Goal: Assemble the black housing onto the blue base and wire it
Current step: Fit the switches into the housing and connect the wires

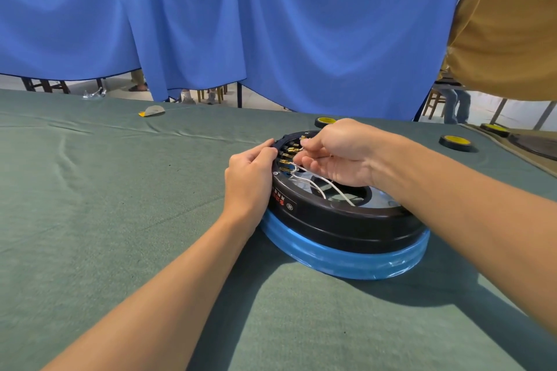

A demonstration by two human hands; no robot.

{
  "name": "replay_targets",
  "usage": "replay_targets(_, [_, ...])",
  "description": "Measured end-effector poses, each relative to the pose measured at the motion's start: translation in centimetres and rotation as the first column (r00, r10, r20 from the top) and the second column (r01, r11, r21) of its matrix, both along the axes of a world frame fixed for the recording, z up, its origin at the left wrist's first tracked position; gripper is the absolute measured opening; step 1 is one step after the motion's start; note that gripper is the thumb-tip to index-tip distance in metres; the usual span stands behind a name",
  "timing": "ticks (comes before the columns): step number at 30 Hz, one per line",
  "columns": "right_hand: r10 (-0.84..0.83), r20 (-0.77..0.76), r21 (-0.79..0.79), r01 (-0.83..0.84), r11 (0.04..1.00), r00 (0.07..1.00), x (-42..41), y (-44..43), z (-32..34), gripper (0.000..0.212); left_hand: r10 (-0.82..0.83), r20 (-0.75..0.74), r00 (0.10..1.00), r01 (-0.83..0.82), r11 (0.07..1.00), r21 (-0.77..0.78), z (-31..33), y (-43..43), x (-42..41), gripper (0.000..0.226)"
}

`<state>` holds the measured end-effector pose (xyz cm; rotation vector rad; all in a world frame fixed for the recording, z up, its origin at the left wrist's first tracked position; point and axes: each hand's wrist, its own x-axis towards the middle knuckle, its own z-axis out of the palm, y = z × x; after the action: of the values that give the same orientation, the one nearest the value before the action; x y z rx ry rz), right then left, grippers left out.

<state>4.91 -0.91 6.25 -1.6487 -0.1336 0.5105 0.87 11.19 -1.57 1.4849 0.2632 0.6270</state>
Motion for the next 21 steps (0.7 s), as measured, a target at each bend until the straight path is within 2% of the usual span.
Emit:
replay_targets(2, [-0.029, -0.036, -0.050, 0.027, 0.998, 0.999, 0.00, -0.07, -0.04, 0.006, -0.001, -0.008, 1.000, 0.001, 1.000, 0.005, 0.01, -0.01, -0.06, 0.052])
replay_targets(5, [-0.065, -0.040, -0.049, 0.063, 0.997, 0.997, -0.22, 0.07, -0.27, 0.006, -0.005, -0.019, 1.000, 0.006, 1.000, 0.024, 0.10, -0.08, -0.19, 0.055])
replay_targets(12, [-0.135, 0.098, -0.037, 0.139, 0.990, 0.986, -0.65, 0.26, -0.37, 0.009, -0.010, -0.031, 0.999, 0.010, 1.000, 0.025, 0.26, -0.22, -0.52, 0.057])
replay_targets(21, [-0.090, 0.004, -0.004, 0.090, 0.996, 0.996, -0.59, -0.30, -0.59, 0.015, -0.008, -0.036, 0.999, 0.010, 0.998, 0.055, 0.18, -0.09, -0.66, 0.042])
